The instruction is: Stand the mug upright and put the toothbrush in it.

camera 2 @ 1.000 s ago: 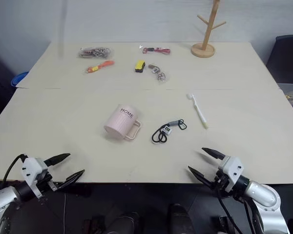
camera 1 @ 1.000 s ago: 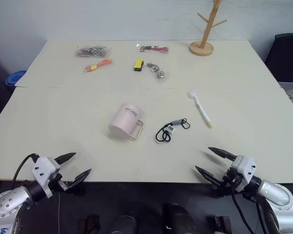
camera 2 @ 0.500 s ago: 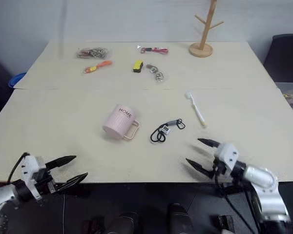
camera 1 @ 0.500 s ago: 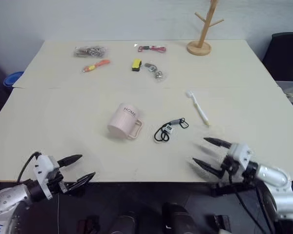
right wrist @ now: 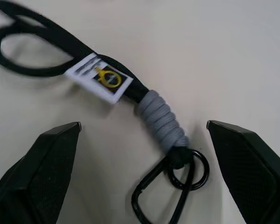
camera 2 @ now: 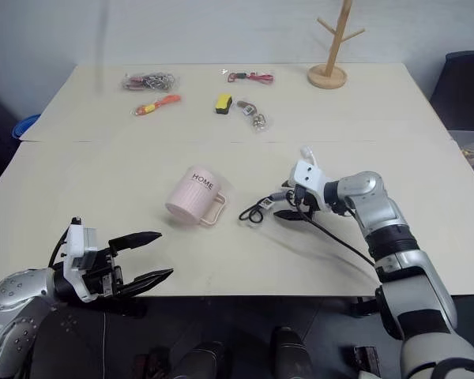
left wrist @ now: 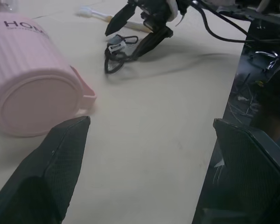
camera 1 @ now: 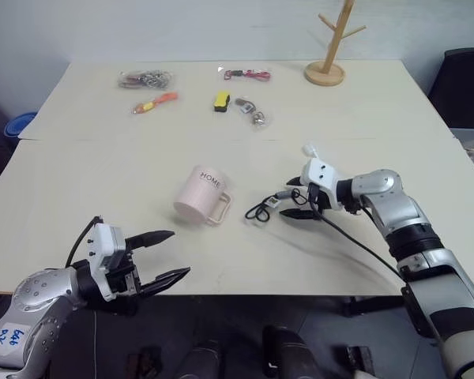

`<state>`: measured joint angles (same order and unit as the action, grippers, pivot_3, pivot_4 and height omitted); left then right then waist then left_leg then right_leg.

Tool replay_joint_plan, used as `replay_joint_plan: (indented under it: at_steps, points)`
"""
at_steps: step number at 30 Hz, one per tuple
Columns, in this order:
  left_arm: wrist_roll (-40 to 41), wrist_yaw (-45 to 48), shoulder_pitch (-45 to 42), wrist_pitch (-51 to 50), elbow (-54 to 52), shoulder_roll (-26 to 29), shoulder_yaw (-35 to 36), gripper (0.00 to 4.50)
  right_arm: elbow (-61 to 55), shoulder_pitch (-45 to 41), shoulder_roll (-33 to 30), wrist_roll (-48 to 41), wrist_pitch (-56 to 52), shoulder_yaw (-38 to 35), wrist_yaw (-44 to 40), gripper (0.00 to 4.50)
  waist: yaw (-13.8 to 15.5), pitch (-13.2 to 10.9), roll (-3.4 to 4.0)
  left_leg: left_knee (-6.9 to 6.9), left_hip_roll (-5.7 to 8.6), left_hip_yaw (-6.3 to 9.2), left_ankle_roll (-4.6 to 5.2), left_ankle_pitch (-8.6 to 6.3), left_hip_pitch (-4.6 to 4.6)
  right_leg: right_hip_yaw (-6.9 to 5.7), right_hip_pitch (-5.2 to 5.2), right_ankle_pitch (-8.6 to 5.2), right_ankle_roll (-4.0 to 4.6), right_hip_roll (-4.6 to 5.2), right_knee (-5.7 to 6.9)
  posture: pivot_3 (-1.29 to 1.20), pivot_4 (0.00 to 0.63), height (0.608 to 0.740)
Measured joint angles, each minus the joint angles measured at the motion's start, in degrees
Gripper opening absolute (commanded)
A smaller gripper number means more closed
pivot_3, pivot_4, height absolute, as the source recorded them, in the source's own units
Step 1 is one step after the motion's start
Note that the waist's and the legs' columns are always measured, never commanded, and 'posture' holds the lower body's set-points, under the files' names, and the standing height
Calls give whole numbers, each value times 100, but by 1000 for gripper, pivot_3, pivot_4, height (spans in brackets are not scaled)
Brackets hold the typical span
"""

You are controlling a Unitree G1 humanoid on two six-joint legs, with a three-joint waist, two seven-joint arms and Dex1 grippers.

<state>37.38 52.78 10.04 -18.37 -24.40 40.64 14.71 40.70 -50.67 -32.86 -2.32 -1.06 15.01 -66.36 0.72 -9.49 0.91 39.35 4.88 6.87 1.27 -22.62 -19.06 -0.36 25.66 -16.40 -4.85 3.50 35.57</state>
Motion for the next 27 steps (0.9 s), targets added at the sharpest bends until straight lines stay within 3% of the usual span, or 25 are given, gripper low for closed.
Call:
replay_joint_plan:
  at_steps: [5,13,18,21,24,27]
  points:
    - [-137,-12,-82,21,12,-70,-126,4500,154,69,78,-286,-337,-240,-565,2561,11,0,0,4,-1,2,-1,0,-3,0,1,0,0,-1,7,0,150,740]
    - [-344,72,-579,67,296,-179,-506,4500,-1228,1286,-305,-1058,-1101,-973,-937,108,61,0,0,5,-1,11,-1,-1,-10,-9,2,0,-1,0,16,0,150,740]
    - [-389,164,-819,92,466,-209,-615,4500,-2850,2682,-555,-2083,-1958,-2152,-570,25,84,-2,7,10,4,10,-1,0,-17,-5,3,3,-5,3,17,0,150,740]
    - [-380,182,-1002,88,503,-305,-671,4500,-3723,3676,-1064,-2740,-2676,-3613,-71,25,142,-3,7,16,7,13,0,-1,-15,-5,-1,3,-6,5,5,0,150,740]
    - [-140,154,-1209,-178,412,-379,-700,4500,-3546,4256,-1435,-2812,-2748,-4743,421,25,167,-2,4,21,7,1,1,-2,-8,7,-6,5,-9,3,6,0,150,740]
    - [66,21,-1378,-369,140,-553,-750,4500,-2749,4284,-1462,-2584,-2348,-5148,943,25,110,-1,3,20,5,-17,2,-1,1,22,-5,6,-11,0,15,0,150,740]
